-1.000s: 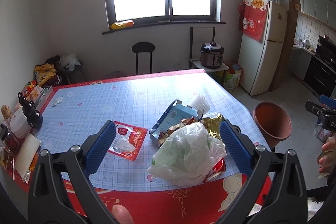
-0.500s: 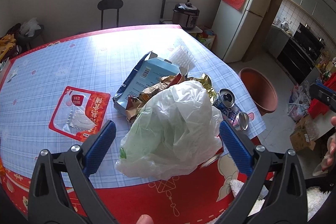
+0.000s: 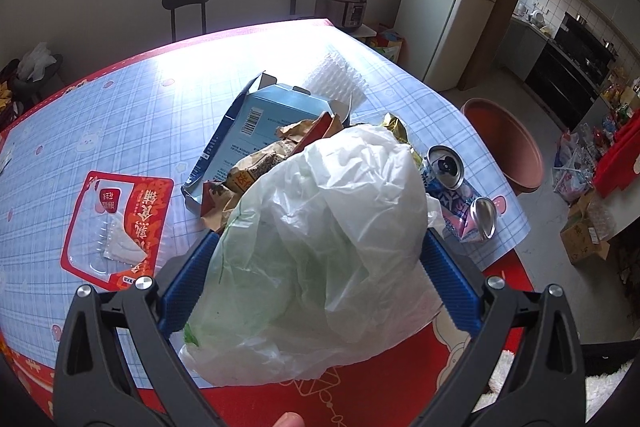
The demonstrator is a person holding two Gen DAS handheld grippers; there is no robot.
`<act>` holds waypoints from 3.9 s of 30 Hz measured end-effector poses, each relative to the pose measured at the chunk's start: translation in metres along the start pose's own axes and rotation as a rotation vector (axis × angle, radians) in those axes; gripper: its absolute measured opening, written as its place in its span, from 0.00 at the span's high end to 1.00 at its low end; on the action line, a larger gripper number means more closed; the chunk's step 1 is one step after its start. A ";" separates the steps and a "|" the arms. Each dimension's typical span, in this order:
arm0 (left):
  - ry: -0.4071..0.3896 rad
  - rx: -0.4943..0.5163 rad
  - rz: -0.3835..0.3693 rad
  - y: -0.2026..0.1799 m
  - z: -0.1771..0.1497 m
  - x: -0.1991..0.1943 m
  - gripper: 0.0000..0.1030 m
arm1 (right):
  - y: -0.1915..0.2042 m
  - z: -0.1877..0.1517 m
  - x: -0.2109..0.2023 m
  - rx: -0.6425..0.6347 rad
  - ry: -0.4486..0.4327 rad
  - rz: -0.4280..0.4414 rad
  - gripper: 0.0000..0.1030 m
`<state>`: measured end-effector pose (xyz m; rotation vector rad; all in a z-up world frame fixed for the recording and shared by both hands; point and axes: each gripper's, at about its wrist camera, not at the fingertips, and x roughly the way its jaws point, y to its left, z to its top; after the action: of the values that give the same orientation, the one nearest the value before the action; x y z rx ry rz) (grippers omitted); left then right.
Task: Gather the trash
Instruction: 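Grasp the white plastic bag with the left gripper and lift it, then grasp the red can with the right gripper while the left gripper holds the white bag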
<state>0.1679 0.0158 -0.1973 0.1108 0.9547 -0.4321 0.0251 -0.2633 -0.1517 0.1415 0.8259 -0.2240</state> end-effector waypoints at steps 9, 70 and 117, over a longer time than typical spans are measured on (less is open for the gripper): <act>0.015 0.014 0.016 0.003 0.002 0.002 0.07 | 0.001 -0.003 0.007 0.021 0.023 0.016 0.04; -0.243 -0.177 -0.118 0.071 0.006 -0.119 0.83 | 0.057 0.012 0.034 -0.087 0.075 0.234 0.04; -0.021 -0.420 -0.193 0.178 -0.047 -0.022 0.83 | 0.235 -0.061 0.187 -0.484 0.485 0.543 0.76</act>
<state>0.1926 0.1972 -0.2237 -0.3683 1.0211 -0.4001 0.1639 -0.0498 -0.3226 -0.0434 1.2635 0.5420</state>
